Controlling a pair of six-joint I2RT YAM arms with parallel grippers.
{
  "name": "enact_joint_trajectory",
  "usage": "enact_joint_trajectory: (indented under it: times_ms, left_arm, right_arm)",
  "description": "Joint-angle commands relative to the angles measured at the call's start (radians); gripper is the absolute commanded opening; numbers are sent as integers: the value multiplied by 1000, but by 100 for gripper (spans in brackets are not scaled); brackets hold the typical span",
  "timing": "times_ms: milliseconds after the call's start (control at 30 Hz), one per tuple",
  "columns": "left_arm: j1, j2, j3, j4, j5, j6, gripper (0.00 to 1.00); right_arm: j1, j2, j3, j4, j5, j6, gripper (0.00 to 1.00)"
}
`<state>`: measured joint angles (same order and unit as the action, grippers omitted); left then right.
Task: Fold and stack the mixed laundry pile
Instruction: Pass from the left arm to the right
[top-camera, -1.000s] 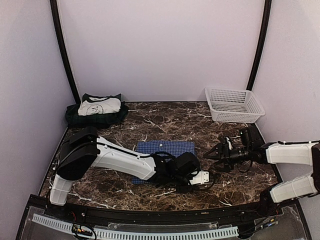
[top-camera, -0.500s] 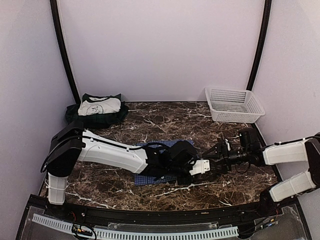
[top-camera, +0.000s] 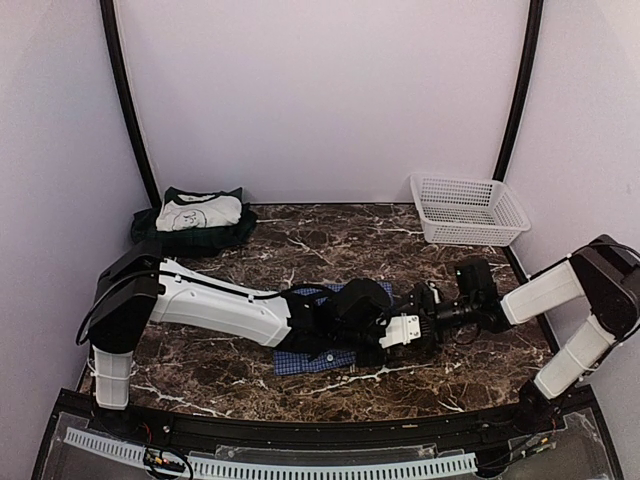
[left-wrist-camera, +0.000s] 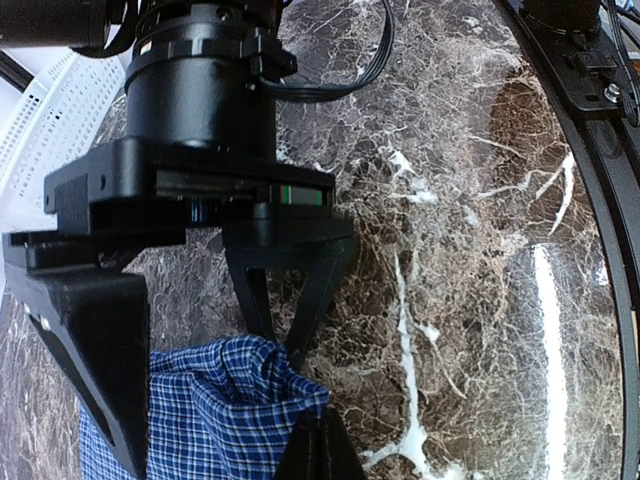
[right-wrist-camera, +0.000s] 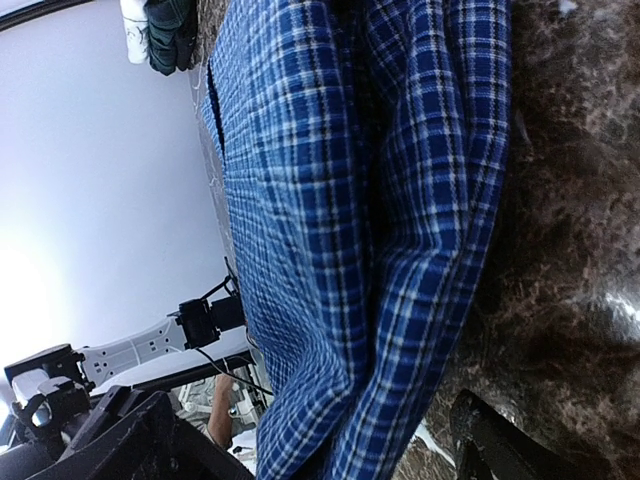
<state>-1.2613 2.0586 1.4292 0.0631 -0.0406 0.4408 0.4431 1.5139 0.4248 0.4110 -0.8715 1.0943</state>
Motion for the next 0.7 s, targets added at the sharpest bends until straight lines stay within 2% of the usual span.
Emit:
enact_joint_trajectory:
  times_ms: [0, 333, 500, 600, 667]
  left_arm:
    - [-3, -61, -21, 35, 17, 6, 0]
    - [-3, -66, -34, 48, 25, 25, 0]
    - [-3, -67, -43, 52, 23, 26, 0]
    - [-3, -67, -53, 60, 16, 27, 0]
    - [-3, -67, -56, 62, 12, 25, 0]
  right_arm:
    - [32, 90, 47, 131, 3, 59, 89]
    - [38, 265, 115, 265, 3, 108, 77]
    - [52, 327, 162, 302, 5, 130, 66]
    - [69, 342, 180, 308, 10, 135, 54]
    - [72, 336, 184, 294, 16, 125, 30]
